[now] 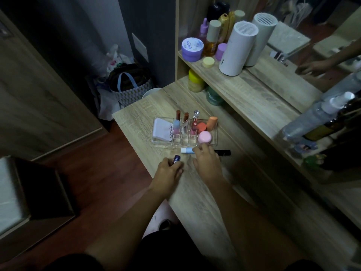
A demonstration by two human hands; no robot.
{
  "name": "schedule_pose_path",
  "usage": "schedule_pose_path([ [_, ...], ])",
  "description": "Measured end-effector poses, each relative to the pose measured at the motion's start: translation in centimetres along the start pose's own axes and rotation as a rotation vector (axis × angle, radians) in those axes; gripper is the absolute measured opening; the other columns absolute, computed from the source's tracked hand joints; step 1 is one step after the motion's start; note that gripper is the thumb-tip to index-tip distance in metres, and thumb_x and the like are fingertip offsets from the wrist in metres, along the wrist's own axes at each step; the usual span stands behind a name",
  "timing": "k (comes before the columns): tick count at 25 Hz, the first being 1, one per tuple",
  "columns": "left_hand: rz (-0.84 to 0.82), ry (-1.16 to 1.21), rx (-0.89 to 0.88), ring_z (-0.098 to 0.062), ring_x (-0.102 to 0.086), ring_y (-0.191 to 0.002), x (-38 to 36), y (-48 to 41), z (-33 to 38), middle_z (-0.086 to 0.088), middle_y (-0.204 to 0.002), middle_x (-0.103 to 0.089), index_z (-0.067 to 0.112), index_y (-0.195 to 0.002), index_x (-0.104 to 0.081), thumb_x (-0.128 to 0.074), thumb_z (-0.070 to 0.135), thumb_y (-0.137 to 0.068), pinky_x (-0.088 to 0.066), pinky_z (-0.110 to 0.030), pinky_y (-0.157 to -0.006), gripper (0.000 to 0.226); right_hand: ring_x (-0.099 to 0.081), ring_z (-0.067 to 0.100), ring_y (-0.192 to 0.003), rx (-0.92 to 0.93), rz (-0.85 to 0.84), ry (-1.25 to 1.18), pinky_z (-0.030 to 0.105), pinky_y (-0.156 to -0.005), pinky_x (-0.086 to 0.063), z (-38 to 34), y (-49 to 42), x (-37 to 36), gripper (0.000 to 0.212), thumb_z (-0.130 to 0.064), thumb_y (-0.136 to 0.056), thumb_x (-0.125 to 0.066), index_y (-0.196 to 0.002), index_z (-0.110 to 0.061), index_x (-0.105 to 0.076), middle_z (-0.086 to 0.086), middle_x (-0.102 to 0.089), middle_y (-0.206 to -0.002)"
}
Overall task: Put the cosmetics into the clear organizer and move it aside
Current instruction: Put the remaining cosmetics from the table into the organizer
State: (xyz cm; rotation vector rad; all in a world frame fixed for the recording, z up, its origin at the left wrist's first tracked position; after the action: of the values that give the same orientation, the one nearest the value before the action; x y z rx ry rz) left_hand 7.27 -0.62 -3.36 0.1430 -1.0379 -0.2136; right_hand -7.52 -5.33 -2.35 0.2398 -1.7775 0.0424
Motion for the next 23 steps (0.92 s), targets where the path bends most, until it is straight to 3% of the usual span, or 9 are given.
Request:
schedule_pose_path([
  [3,0.003,-0.080,0.086,-0.030,-0.056,-0.092,0.0,0.2,0.3,-0.008,-0.096,-0.057,0.020,-0.096,-0.052,-0.052,0.041,-0.086,-0.049,-0.046,-0.087,0.023,-0.053,0.027,-0.104,0.041,0.061,0.102,0.039,-0.081,-0.045,0.1,0.4,-0.1,0.029,-0.016,-0.086,-0.057,-0.115,-0.017,-0.052,0.007,-0.059,-0.114],
  [7,0.009,0.032,0.059,-0.039,-0.057,-0.091,0.4,0.6,1.1,-0.021,-0.104,-0.057,0.006,-0.113,-0.045,-0.052,0.015,-0.089,-0.043,-0.039,-0.073,0.026,-0.050,0.028,-0.106,0.033,0.002,0.059,0.040,-0.083,-0.043,0.5,0.3,-0.6,0.026,-0.015,-0.089,-0.049,-0.115,-0.015,-0.048,0.009,-0.056,-0.115],
  [10,0.056,0.304,0.233,-0.030,-0.062,-0.089,0.8,0.7,1.5,-0.008,-0.101,-0.063,0.009,-0.113,-0.045,-0.062,0.023,-0.083,-0.046,-0.035,-0.072,0.037,-0.050,0.027,-0.108,-0.052,-0.032,-0.093,0.036,-0.087,-0.045,0.4,0.3,-0.9,0.032,-0.011,-0.089,-0.051,-0.120,-0.008,-0.048,0.014,-0.053,-0.119],
  [12,0.049,0.398,0.310,-0.023,-0.061,-0.081,1.3,0.7,1.7,0.000,-0.088,-0.063,0.015,-0.103,-0.053,-0.068,0.029,-0.078,-0.046,-0.028,-0.066,0.033,-0.053,0.027,-0.103,-0.105,-0.021,-0.172,0.034,-0.086,-0.046,0.3,0.5,-0.7,0.031,-0.009,-0.088,-0.053,-0.119,-0.006,-0.050,0.015,-0.053,-0.118],
  [15,0.116,0.513,0.340,-0.021,-0.062,-0.072,2.4,0.1,1.3,-0.002,-0.077,-0.065,0.017,-0.085,-0.056,-0.071,0.025,-0.075,-0.046,-0.025,-0.062,0.020,-0.057,0.022,-0.097,-0.158,0.085,-0.440,0.024,-0.077,-0.047,0.4,1.1,0.3,0.029,-0.007,-0.084,-0.058,-0.113,-0.007,-0.056,0.013,-0.058,-0.113],
  [18,0.281,0.557,0.301,-0.009,-0.058,-0.064,3.7,-1.0,1.0,0.004,-0.071,-0.062,0.014,-0.091,-0.062,-0.071,0.021,-0.076,-0.040,-0.002,-0.055,0.018,-0.059,0.018,-0.097,-0.241,0.248,-0.837,0.013,-0.076,-0.044,0.2,0.8,1.9,0.030,-0.002,-0.080,-0.060,-0.109,-0.009,-0.060,0.010,-0.058,-0.114],
  [21,0.426,0.584,0.199,0.006,-0.056,-0.059,5.0,-2.4,1.2,0.014,-0.066,-0.058,0.016,-0.093,-0.063,-0.072,0.018,-0.078,-0.038,0.003,-0.056,0.017,-0.063,0.008,-0.092,-0.266,0.315,-1.077,0.012,-0.071,-0.053,-0.2,-0.4,3.4,0.035,0.000,-0.079,-0.060,-0.111,-0.014,-0.057,0.003,-0.061,-0.111],
  [23,0.449,0.601,0.147,0.008,-0.059,-0.064,5.5,-3.5,1.6,0.011,-0.072,-0.064,0.017,-0.093,-0.063,-0.072,0.017,-0.078,-0.039,0.003,-0.061,0.016,-0.064,0.005,-0.091,-0.237,0.327,-1.101,0.013,-0.073,-0.055,-0.5,-1.2,3.7,0.033,0.001,-0.079,-0.062,-0.108,-0.015,-0.056,0.002,-0.064,-0.107],
])
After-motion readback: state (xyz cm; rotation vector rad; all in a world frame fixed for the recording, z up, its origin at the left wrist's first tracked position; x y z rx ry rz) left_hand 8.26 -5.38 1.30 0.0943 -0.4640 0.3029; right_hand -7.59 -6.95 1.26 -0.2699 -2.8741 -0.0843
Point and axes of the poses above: each hand's wrist, its own y-axis away from the middle knuckle, its own x-axis out of the back of the hand, z = x × y, the point moved 1 cm from there along -y, towards the middle knuckle
